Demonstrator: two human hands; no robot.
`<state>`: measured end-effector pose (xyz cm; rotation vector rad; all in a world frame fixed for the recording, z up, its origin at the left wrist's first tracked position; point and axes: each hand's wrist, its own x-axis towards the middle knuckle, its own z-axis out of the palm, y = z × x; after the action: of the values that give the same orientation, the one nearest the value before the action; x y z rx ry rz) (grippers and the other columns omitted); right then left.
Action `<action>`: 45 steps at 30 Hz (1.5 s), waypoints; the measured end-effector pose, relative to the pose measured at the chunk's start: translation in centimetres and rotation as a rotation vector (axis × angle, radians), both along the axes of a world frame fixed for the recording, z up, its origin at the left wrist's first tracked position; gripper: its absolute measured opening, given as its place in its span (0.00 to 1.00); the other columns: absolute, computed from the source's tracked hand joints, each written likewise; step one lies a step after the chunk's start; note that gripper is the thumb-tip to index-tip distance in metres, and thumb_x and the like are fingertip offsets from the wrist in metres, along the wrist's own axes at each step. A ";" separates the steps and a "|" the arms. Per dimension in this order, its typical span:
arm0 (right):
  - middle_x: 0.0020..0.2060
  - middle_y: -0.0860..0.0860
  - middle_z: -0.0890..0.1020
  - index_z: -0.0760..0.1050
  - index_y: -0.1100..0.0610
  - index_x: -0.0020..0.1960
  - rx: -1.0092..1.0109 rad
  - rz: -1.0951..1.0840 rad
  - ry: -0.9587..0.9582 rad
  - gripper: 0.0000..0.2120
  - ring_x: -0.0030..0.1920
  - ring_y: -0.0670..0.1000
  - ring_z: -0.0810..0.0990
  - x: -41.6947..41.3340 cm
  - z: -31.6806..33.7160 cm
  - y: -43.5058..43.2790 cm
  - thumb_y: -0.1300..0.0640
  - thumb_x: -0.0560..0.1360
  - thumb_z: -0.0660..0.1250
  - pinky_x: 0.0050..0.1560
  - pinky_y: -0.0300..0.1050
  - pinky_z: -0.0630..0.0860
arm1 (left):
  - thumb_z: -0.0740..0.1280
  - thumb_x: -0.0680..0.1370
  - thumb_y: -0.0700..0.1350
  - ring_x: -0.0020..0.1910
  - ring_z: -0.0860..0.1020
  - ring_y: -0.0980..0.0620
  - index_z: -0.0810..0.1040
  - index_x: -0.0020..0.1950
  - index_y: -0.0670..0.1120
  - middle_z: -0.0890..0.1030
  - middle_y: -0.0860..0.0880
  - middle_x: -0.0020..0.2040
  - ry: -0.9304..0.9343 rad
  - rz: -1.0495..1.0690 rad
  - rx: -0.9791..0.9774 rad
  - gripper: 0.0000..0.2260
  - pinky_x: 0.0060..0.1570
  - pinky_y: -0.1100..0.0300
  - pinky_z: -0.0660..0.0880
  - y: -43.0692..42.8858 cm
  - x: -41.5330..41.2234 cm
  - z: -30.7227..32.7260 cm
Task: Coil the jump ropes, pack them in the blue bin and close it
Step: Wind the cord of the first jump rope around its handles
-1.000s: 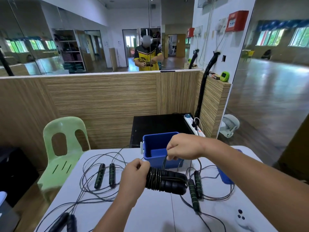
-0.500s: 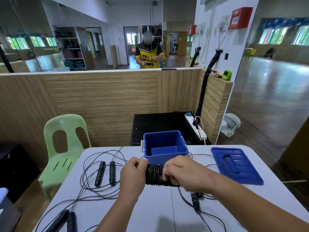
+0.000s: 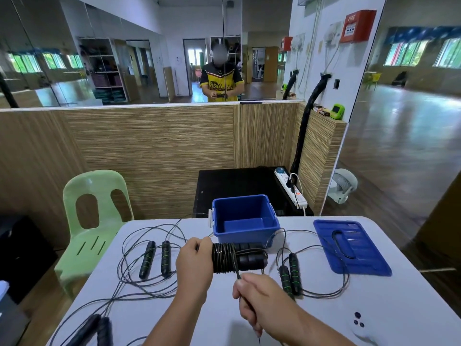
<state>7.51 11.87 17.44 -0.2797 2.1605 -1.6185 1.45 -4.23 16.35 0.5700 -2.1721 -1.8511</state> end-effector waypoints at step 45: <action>0.36 0.58 0.83 0.79 0.63 0.46 0.045 -0.176 -0.203 0.19 0.36 0.61 0.83 -10.1 1.1 2.6 0.47 0.80 0.61 0.41 0.57 0.81 | 0.64 0.81 0.47 0.29 0.68 0.53 0.70 0.35 0.48 0.70 0.55 0.27 0.097 -0.160 -0.185 0.15 0.33 0.53 0.67 0.7 1.0 0.3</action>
<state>-2.63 14.50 18.52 0.0876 2.1103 -1.6113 2.49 -3.52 16.64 0.2710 -2.3495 -1.6869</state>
